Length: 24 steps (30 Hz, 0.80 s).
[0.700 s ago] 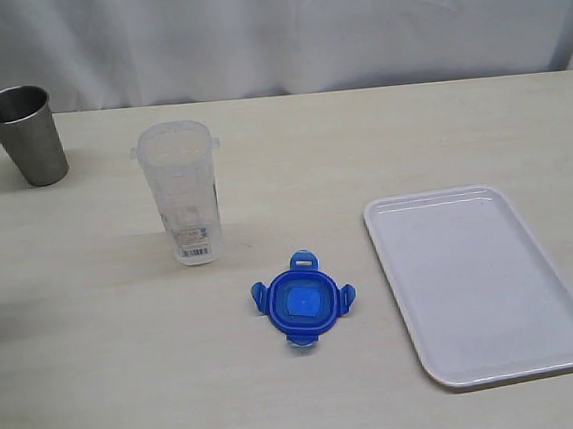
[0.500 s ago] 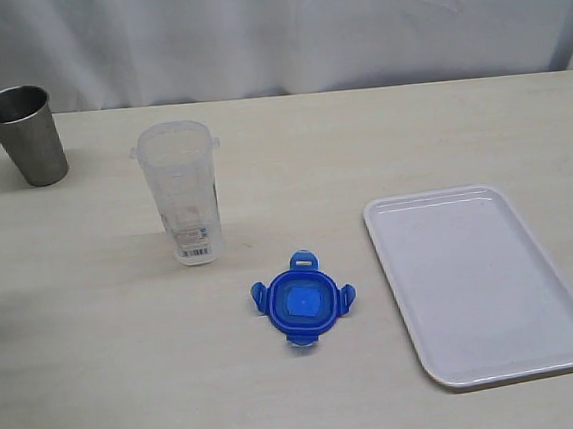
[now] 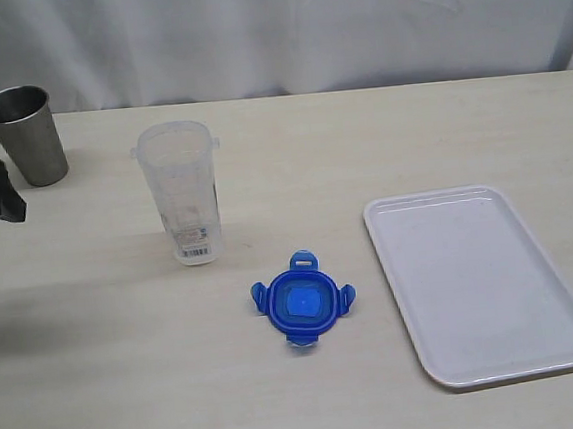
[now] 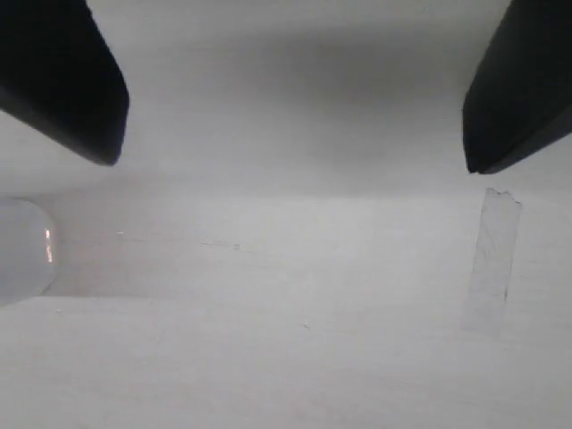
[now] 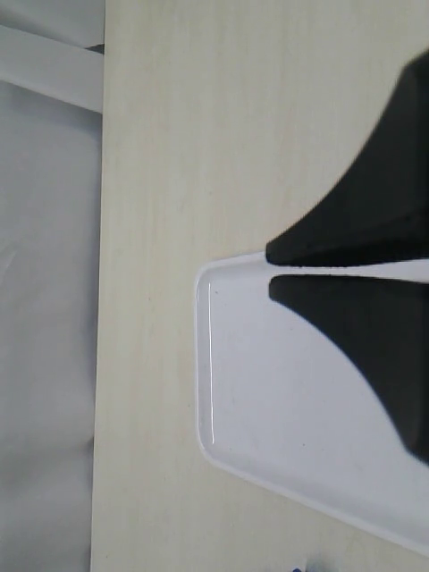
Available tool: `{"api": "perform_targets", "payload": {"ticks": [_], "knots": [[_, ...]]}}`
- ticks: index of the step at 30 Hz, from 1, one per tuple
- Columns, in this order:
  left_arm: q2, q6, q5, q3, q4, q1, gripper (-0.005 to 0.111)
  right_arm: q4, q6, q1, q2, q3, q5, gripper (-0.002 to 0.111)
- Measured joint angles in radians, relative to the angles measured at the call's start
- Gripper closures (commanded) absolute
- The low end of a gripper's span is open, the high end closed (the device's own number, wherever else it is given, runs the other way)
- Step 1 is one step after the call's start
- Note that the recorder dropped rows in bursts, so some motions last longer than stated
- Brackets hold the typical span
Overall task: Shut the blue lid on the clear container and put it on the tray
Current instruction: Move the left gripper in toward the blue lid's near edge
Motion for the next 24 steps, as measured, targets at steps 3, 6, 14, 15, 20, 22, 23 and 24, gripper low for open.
{"api": "perform_targets", "payload": {"ticks": [3, 6, 14, 15, 20, 22, 23, 24], "knots": [[0.002, 0.014, -0.001, 0.016, -0.062, -0.004, 0.023, 0.000, 0.000, 0.000, 0.000, 0.000, 0.000, 0.104], [0.007, 0.027, -0.001, 0.029, -0.087, -0.030, 0.050, 0.000, 0.000, 0.000, 0.000, 0.000, 0.000, 0.104], [0.019, 0.035, 0.011, 0.046, -0.225, -0.154, 0.058, 0.000, 0.000, 0.000, 0.000, 0.000, 0.000, 0.104], [0.019, 0.046, 0.016, 0.056, -0.241, -0.166, 0.059, 0.000, 0.000, 0.000, 0.000, 0.000, 0.000, 0.104], [0.059, 0.097, 0.038, 0.102, -0.281, -0.300, 0.058, 0.000, 0.000, 0.000, 0.000, 0.000, 0.000, 0.104], [0.088, 0.105, 0.029, 0.109, -0.287, -0.363, 0.058, 0.000, 0.000, 0.000, 0.000, 0.000, 0.000, 0.104], [0.105, 0.105, 0.015, 0.112, -0.296, -0.398, 0.058, 0.000, 0.000, 0.000, 0.000, 0.000, 0.000, 0.104], [0.124, 0.107, -0.003, 0.113, -0.311, -0.430, 0.058, 0.000, 0.000, 0.000, 0.000, 0.000, 0.000, 0.104]]}}
